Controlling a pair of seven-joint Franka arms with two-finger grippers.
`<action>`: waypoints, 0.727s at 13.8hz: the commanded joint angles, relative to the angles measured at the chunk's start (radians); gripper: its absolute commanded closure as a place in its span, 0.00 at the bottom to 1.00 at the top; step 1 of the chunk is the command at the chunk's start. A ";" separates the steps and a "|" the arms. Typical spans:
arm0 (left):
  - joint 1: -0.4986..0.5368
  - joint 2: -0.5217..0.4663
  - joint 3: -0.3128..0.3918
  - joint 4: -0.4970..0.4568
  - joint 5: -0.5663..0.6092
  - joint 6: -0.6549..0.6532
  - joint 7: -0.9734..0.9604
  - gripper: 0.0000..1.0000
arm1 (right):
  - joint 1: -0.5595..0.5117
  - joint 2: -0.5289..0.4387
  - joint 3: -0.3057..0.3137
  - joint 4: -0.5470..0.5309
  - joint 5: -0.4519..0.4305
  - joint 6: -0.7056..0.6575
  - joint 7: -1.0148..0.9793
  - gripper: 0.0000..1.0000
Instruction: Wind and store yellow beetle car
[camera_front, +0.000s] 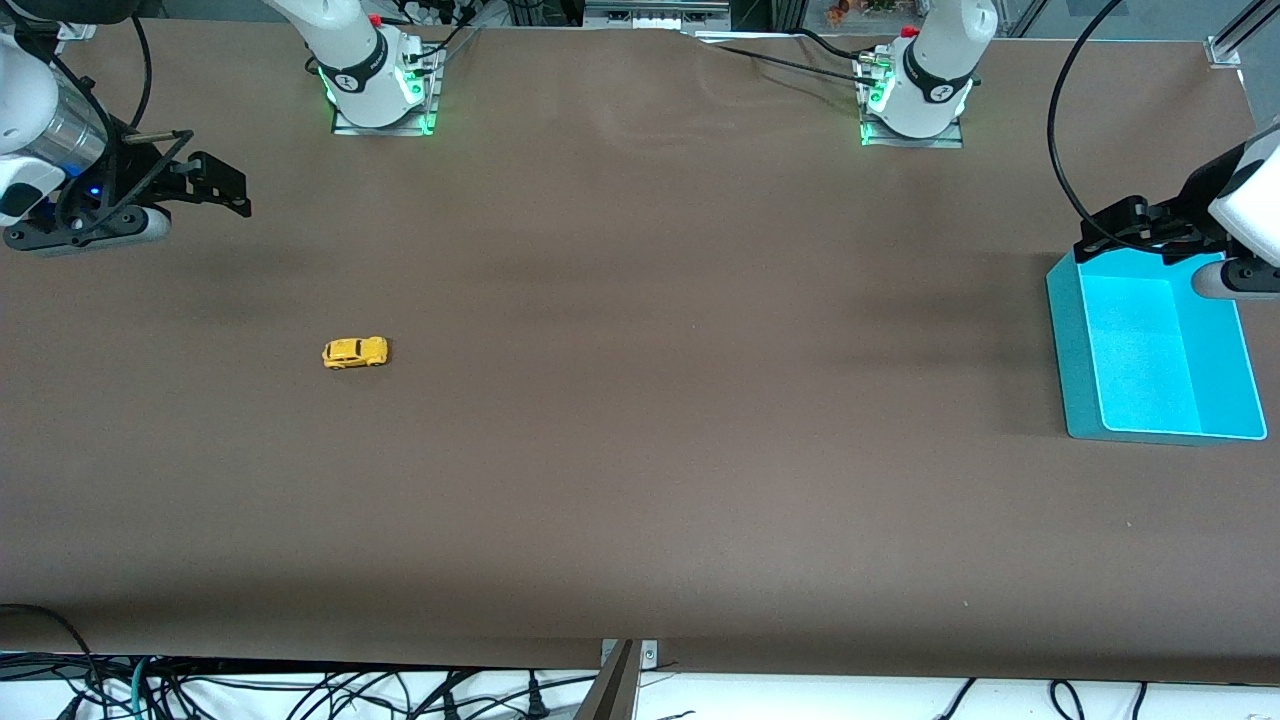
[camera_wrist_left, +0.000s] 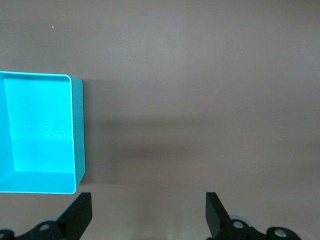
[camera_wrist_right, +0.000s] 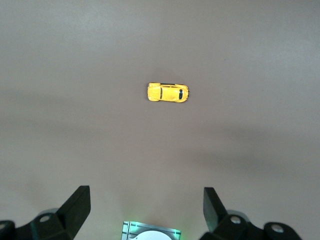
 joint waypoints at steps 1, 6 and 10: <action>0.002 0.005 0.000 0.017 -0.016 -0.002 -0.014 0.00 | -0.008 0.006 0.003 -0.001 -0.014 -0.009 0.005 0.00; 0.002 0.005 0.000 0.017 -0.014 -0.002 -0.012 0.00 | -0.008 0.012 0.003 0.002 -0.016 -0.004 0.005 0.00; 0.002 0.005 0.001 0.017 -0.014 -0.002 -0.008 0.00 | -0.009 0.012 0.003 0.008 -0.020 -0.004 0.004 0.00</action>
